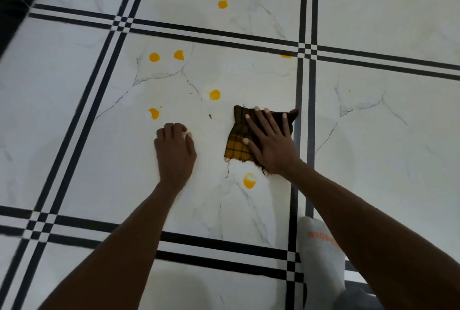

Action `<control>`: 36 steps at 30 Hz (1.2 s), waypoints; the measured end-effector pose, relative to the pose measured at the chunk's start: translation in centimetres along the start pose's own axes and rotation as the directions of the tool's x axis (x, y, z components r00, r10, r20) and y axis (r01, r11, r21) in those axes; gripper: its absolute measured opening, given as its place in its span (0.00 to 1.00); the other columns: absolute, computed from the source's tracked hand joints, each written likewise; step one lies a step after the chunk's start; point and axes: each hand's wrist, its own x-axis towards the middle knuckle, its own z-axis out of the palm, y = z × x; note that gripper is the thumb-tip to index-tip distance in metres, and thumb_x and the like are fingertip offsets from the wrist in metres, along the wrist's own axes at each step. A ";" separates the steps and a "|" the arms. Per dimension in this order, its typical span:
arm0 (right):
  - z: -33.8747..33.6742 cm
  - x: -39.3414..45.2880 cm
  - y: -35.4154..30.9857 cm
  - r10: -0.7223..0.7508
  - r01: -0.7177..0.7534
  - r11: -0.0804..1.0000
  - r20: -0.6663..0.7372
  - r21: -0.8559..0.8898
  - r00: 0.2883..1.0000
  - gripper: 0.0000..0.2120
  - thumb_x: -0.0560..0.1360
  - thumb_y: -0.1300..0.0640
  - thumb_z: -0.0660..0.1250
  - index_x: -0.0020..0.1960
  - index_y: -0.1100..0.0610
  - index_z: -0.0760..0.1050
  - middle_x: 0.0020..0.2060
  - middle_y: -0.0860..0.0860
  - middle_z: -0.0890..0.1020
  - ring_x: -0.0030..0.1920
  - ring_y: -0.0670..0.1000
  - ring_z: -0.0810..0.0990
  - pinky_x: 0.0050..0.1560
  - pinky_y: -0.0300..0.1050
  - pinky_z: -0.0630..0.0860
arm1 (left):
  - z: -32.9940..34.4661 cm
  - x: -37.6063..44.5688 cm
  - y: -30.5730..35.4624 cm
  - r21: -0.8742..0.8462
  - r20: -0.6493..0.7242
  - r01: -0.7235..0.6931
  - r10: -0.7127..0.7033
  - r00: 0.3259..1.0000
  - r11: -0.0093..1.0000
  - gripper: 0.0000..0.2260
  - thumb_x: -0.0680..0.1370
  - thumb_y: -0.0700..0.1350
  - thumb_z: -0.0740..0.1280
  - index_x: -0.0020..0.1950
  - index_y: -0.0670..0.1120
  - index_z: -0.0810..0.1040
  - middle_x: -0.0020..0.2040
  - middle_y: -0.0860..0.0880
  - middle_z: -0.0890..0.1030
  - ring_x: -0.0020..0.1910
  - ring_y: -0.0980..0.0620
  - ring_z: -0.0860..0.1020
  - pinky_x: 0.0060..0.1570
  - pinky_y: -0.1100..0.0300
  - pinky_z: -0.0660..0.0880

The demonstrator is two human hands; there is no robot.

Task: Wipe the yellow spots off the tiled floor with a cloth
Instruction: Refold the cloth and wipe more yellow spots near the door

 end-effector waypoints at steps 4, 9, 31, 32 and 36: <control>0.0 2.4 2.1 0.071 -0.074 0.992 -0.040 -0.100 0.997 0.32 0.85 0.36 0.49 0.85 0.48 0.54 0.85 0.53 0.55 0.85 0.58 0.52 0.81 0.72 0.44 | -0.8 -1.7 -4.8 0.129 -0.076 0.007 0.003 0.997 0.992 0.12 0.86 0.46 0.59 0.63 0.40 0.74 0.61 0.39 0.76 0.59 0.37 0.75 0.56 0.45 0.73; 0.3 7.2 -1.9 0.101 -0.108 0.990 -0.080 -0.089 0.992 0.31 0.85 0.36 0.48 0.85 0.47 0.53 0.84 0.63 0.56 0.84 0.65 0.51 0.80 0.75 0.44 | 0.0 -2.4 -5.4 0.076 -0.139 0.067 -0.056 0.989 0.995 0.18 0.86 0.48 0.58 0.70 0.38 0.73 0.70 0.37 0.74 0.70 0.36 0.72 0.72 0.41 0.68; 1.6 1.1 -5.1 0.281 -0.290 0.956 -0.163 -0.035 0.946 0.31 0.85 0.37 0.48 0.85 0.47 0.55 0.85 0.60 0.55 0.85 0.62 0.49 0.80 0.72 0.47 | -0.4 -1.7 -6.1 0.028 -0.137 0.126 -0.121 0.983 0.992 0.19 0.86 0.46 0.57 0.73 0.38 0.71 0.75 0.39 0.72 0.76 0.39 0.69 0.77 0.44 0.65; 2.1 -1.8 -8.0 0.272 -0.276 0.961 -0.139 -0.010 0.952 0.31 0.85 0.38 0.49 0.85 0.47 0.54 0.85 0.60 0.53 0.85 0.62 0.47 0.80 0.73 0.46 | -0.7 -1.5 -6.2 0.014 -0.146 0.138 -0.135 0.980 0.990 0.18 0.86 0.46 0.58 0.72 0.38 0.72 0.74 0.39 0.73 0.75 0.38 0.70 0.75 0.44 0.67; 5.4 -5.5 -17.8 -0.203 0.204 0.976 -0.015 0.074 0.979 0.30 0.84 0.38 0.55 0.84 0.46 0.59 0.85 0.57 0.54 0.86 0.60 0.48 0.80 0.72 0.47 | -2.3 -0.7 -9.6 0.048 -0.155 0.104 -0.095 0.983 0.993 0.17 0.86 0.45 0.57 0.72 0.38 0.73 0.72 0.38 0.75 0.73 0.37 0.72 0.77 0.43 0.65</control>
